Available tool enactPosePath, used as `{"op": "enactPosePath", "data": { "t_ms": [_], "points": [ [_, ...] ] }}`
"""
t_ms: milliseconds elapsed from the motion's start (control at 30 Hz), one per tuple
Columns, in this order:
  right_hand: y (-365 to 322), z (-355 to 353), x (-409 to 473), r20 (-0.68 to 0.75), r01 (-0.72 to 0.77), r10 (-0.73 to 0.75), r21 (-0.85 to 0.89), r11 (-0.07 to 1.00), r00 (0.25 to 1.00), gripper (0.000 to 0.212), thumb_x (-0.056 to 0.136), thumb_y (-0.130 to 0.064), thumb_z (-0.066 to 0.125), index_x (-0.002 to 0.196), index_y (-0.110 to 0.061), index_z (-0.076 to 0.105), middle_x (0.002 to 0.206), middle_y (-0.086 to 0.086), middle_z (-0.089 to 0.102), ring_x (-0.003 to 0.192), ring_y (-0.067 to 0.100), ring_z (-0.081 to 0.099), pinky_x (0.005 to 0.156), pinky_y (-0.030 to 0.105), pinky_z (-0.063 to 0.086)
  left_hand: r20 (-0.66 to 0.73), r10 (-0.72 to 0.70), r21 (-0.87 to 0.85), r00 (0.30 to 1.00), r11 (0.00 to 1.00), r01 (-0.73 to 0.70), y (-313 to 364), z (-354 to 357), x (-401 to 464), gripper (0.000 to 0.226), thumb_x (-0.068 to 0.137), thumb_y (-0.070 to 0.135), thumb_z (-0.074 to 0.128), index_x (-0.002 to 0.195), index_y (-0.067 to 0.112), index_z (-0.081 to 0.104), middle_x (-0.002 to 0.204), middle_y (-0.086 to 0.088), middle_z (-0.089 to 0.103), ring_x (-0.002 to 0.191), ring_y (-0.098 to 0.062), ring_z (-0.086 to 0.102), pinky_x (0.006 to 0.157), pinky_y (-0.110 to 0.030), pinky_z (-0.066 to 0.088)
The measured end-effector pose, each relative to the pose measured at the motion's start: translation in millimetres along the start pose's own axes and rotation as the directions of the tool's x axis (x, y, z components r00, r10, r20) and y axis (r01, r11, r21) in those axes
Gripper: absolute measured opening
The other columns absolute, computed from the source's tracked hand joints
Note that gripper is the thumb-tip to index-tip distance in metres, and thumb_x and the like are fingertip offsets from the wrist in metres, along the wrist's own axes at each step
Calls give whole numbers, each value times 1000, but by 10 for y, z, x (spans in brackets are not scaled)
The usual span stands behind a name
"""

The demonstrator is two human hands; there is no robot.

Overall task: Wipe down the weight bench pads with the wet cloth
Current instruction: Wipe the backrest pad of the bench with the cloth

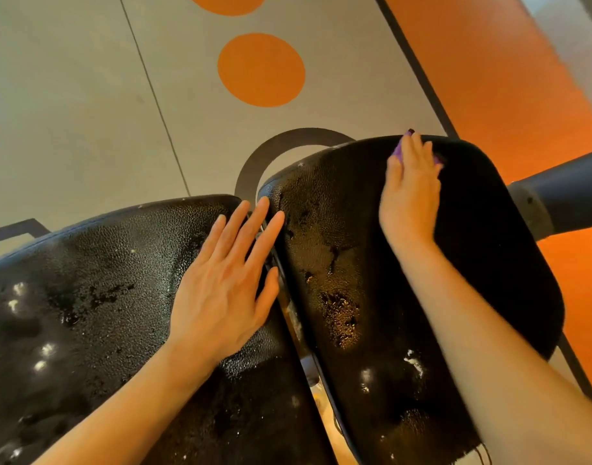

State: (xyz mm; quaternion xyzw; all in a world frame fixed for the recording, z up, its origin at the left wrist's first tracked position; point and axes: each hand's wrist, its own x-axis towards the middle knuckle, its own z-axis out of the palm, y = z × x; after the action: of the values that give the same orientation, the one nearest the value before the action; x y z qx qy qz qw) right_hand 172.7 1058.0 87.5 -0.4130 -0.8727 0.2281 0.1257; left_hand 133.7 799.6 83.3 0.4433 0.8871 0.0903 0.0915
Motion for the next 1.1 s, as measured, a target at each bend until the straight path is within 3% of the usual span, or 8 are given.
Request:
{"op": "enactPosePath", "data": {
  "t_ms": [100,200,333,400,600,733,900,1100],
  "points": [
    [-440,265,-440,58,282,-281,-24,959,958,43,102,-16,36,144,-9,33,154,10,29,145,25,18,120,44,13,-6,-6,-6,1000,1000,6,12,-3,0,65,100,41,36,157,20,14,165,-3,10,153,-20,4,125,-41,9],
    [-423,225,-578,316,649,-629,50,759,711,46,101,-18,37,146,-11,30,156,6,26,146,19,13,121,37,7,-17,-4,-13,1000,1000,4,21,-9,-4,65,100,40,37,157,20,15,165,-4,12,153,-20,6,125,-41,10],
    [91,-40,-76,105,194,-199,59,979,974,46,103,-24,33,148,-15,28,156,2,25,146,15,13,120,44,13,-13,7,5,1000,1000,-7,7,-1,0,64,100,40,35,157,19,14,165,-5,11,153,-22,6,125,-43,10],
    [-67,44,-156,34,3,-4,36,999,999,46,103,-24,32,148,-14,27,157,3,22,147,17,11,120,45,12,-20,7,12,1000,1000,-6,5,10,1,64,100,41,35,157,19,15,164,-7,13,153,-23,7,124,-43,12],
    [-428,213,-458,342,657,-640,83,749,688,45,102,-20,36,146,-10,32,155,6,27,146,18,14,121,34,6,-34,10,10,999,1000,-10,15,16,-4,63,101,41,36,157,17,17,164,-7,13,153,-23,7,125,-42,11],
    [-403,212,-454,157,357,-360,45,933,920,46,103,-22,31,148,-12,27,157,5,24,147,18,11,121,37,5,-49,17,23,999,1000,-16,4,40,7,64,101,41,34,157,17,15,164,-7,12,153,-23,6,125,-43,11],
    [-42,7,-1385,326,601,-560,-36,798,762,50,99,-21,38,147,-8,30,155,6,27,147,20,15,118,46,22,-79,3,-4,997,1000,-4,2,53,-1,65,100,41,35,156,13,18,164,-7,15,153,-21,8,124,-42,14],
    [-686,402,-690,224,523,-504,-33,852,834,46,101,-19,33,143,-2,35,154,13,30,146,28,17,119,49,14,-103,11,-14,995,1000,-13,3,15,-3,65,100,39,36,155,8,21,163,-10,16,152,-24,10,124,-43,14]
  ]
}}
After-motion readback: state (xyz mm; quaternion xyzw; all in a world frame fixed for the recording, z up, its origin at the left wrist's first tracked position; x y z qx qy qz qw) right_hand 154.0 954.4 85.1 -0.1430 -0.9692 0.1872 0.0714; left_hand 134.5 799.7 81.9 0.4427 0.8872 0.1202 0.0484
